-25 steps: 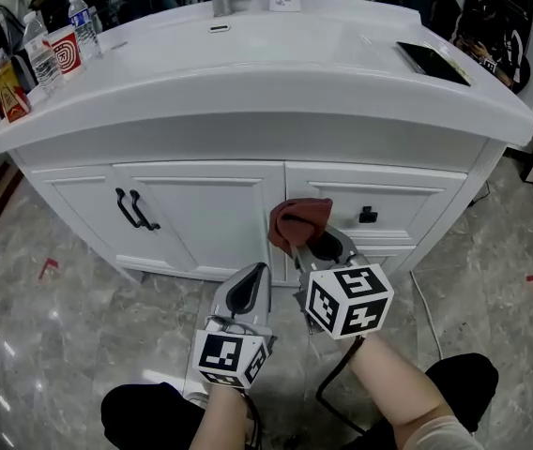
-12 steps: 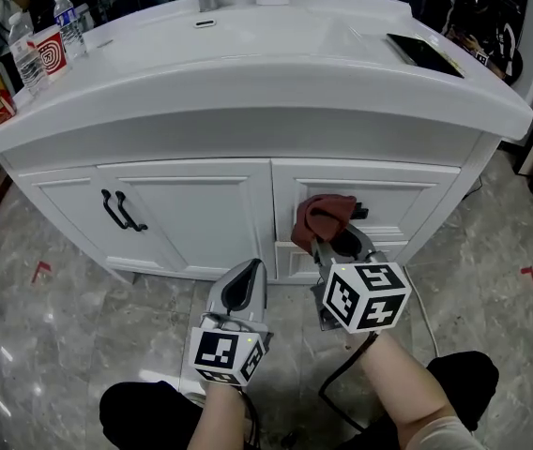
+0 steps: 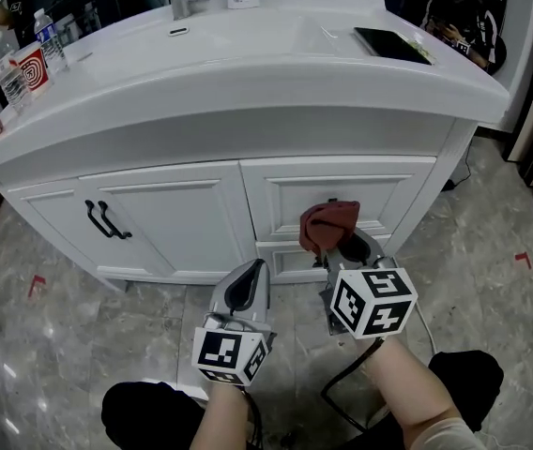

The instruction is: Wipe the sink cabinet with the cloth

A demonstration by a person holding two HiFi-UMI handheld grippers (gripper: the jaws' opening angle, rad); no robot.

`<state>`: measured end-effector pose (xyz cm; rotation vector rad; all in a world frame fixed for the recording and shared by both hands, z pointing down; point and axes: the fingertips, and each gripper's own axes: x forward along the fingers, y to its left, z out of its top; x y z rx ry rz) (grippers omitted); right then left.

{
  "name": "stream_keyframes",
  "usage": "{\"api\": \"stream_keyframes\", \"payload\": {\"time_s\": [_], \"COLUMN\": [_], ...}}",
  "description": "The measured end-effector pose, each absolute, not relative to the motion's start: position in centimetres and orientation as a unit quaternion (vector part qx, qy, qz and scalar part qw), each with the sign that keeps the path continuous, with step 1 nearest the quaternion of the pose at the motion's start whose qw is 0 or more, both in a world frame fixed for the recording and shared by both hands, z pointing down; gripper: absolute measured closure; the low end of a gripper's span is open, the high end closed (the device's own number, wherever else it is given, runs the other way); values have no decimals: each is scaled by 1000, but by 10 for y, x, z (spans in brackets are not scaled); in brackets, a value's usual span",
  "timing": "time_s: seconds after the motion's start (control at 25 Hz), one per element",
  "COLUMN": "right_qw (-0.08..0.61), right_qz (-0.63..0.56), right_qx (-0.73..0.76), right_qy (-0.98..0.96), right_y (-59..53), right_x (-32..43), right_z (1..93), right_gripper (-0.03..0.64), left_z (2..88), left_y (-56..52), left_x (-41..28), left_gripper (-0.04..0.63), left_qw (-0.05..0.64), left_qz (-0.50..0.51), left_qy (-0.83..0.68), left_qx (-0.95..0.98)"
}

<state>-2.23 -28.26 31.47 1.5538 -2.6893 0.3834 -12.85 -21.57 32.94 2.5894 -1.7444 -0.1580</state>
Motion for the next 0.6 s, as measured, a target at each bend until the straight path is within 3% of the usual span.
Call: {"api": "stream_keyframes", "payload": {"time_s": [0.6], "right_qw": [-6], "right_qz": [117], "right_qx": [550], "right_qy": [-827], "right_y": [-304], "right_x": [50], "right_z": [300], "right_gripper": [537], "left_z": [339], "left_y": [-209], "left_x": [-79], "left_gripper": [595], "left_qw": [11], "left_qz": [-31], "left_qy": [-528], "left_qx": [849]}}
